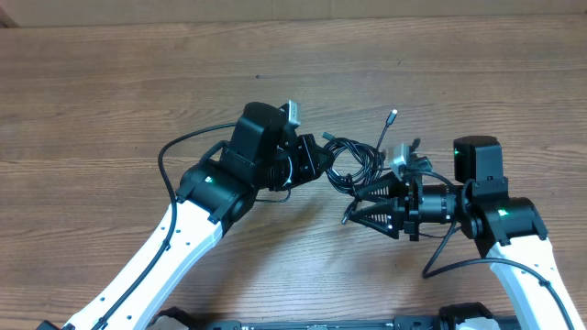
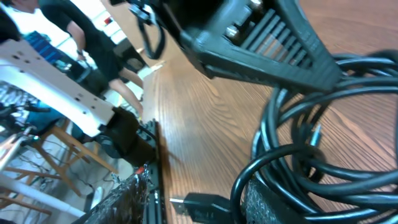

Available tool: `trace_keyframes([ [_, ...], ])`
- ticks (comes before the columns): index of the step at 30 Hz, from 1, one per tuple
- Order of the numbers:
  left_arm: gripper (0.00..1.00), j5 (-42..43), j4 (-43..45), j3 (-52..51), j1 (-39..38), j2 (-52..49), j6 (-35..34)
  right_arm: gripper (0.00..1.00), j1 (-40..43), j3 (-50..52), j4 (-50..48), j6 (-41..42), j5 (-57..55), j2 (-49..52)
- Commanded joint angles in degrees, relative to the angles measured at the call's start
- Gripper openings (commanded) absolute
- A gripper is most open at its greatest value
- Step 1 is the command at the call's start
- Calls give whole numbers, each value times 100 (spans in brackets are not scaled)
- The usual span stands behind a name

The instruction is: Untangle cables

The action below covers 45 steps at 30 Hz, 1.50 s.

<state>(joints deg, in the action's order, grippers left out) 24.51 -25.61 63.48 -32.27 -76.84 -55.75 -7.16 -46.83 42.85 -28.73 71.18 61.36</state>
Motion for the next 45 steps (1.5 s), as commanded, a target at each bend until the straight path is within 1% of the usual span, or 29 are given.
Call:
trace_keyframes([
  [1, 4, -44, 151, 118, -11, 76, -175, 49, -35, -74, -74, -24, 743, -46],
  [11, 4, -55, 219, 118, -11, 76, -173, 48, -35, -74, -372, 2, 1875, -46],
  [17, 4, -138, 210, 118, -11, 72, -168, 48, -39, -76, -422, 15, 1875, -46],
  [24, 4, -844, -33, 116, -13, -63, -146, 48, -39, -76, -549, 17, 1875, -46],
  [31, 4, -1429, -122, 116, -11, -442, -146, 48, -39, -76, -667, 37, 1875, -46],
  [39, 4, -1473, -118, 116, -11, -949, -149, 48, -39, -76, -664, 37, 1875, -46],
  [42, 4, -1322, -114, 116, -7, -1005, -146, 48, -39, -76, -664, 35, 1873, -46],
  [45, 4, -1239, -90, 118, 42, -975, -144, 53, -39, -76, -667, 35, 1784, -46],
])
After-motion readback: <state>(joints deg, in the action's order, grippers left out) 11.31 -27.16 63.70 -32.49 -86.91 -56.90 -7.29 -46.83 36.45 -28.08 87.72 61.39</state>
